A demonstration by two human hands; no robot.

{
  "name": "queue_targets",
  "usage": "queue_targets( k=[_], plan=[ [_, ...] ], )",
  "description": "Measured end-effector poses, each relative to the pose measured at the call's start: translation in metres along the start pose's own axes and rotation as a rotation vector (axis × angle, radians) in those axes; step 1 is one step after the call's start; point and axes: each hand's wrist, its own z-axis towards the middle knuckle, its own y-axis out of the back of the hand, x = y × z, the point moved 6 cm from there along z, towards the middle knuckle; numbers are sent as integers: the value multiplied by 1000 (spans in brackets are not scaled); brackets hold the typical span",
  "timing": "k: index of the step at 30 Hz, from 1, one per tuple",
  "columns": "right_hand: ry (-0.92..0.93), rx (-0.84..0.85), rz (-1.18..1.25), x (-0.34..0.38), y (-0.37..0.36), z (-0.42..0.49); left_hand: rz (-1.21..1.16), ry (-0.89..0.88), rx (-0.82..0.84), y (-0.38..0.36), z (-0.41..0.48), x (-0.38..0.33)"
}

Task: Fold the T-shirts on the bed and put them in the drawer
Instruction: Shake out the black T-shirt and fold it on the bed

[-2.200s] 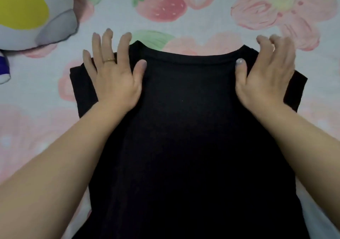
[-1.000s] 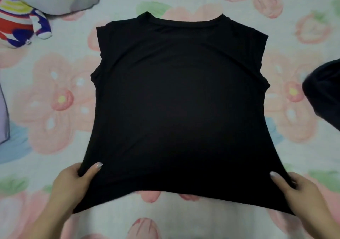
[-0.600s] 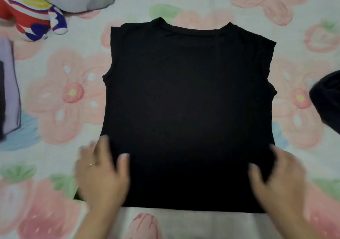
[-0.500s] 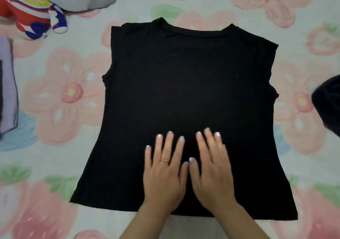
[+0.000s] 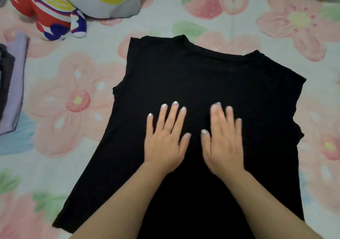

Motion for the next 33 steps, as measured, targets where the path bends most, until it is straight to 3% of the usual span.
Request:
queue_targets(
  k=[3, 7, 10, 12, 13, 15, 17, 20, 24, 27, 29, 31, 33],
  plan=[
    [32, 135, -33, -26, -29, 63, 27, 40, 90, -23, 69, 37],
    [-285, 128, -179, -166, 7, 55, 93, 305, 65, -7, 83, 162],
    [-437, 80, -236, -192, 35, 48, 148, 542, 37, 15, 81, 196],
    [-355, 8, -210, -144, 30, 69, 95, 433, -97, 25, 105, 146],
    [-262, 0, -173, -111, 20, 84, 53, 278, -121, 21, 120, 106],
    [-13, 45, -118, -51, -8, 109, 25, -77, -47, -4, 137, 26],
    [117, 103, -129, -37, -26, 130, 69, -174, 74, -25, 157, 7],
    [3, 82, -167, -105, -13, 158, 107, -56, 68, -27, 205, 70],
    [-170, 145, -247, -196, 19, 170, 135, -142, 128, -16, 229, 112],
    [-212, 89, -325, -189, 30, 176, -59, -274, 92, 6, 215, 91],
    [-163, -53, -272, -147, 40, 186, -121, -330, -75, 26, 181, 81],
    [1, -161, -164, -80, 44, 198, -130, -149, -256, 38, 132, 94],
    [199, -138, -20, -5, 35, 209, -212, 198, -302, 36, 70, 118]
  ],
)
